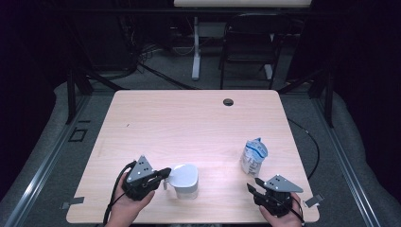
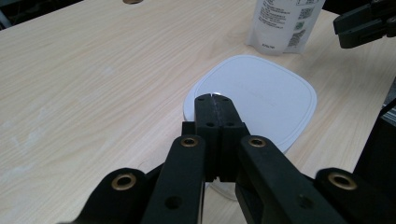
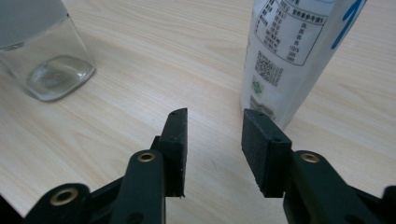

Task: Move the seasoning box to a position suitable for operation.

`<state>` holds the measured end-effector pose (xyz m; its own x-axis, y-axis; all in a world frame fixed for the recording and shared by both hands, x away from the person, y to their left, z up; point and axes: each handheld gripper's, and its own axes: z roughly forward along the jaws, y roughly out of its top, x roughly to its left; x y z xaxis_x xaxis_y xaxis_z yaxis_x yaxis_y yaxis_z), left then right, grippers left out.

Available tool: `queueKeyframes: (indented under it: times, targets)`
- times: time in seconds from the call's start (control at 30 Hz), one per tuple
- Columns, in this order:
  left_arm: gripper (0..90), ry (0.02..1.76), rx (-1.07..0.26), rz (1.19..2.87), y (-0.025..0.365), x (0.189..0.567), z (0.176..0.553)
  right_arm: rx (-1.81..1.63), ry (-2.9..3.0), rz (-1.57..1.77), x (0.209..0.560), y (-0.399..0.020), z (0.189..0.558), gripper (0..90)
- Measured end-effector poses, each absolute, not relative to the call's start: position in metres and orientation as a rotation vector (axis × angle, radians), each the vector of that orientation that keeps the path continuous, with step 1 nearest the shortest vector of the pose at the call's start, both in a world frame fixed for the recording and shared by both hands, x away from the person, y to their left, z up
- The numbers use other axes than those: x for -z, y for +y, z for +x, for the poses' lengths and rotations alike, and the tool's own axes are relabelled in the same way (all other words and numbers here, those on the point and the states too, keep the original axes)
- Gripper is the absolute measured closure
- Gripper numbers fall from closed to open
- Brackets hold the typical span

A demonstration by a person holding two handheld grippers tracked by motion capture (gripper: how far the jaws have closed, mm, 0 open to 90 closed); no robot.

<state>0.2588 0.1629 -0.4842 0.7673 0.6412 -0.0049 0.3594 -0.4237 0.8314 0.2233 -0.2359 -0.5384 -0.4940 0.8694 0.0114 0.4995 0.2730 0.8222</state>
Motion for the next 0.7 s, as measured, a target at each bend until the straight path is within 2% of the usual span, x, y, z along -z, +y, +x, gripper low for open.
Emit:
queueKeyframes:
  times: [0.6,0.7]
  targets:
    - [90.0,0.732,-0.392,2.061,0.1609,0.4889,0.2619,-1.138,2.104,1.244,0.5370,-0.2379,0.2228,72.5]
    - [90.0,0.733,-0.393,2.058,0.1605,0.4892,0.2625,-1.150,2.125,1.228,0.5324,-0.2367,0.2234,76.8]
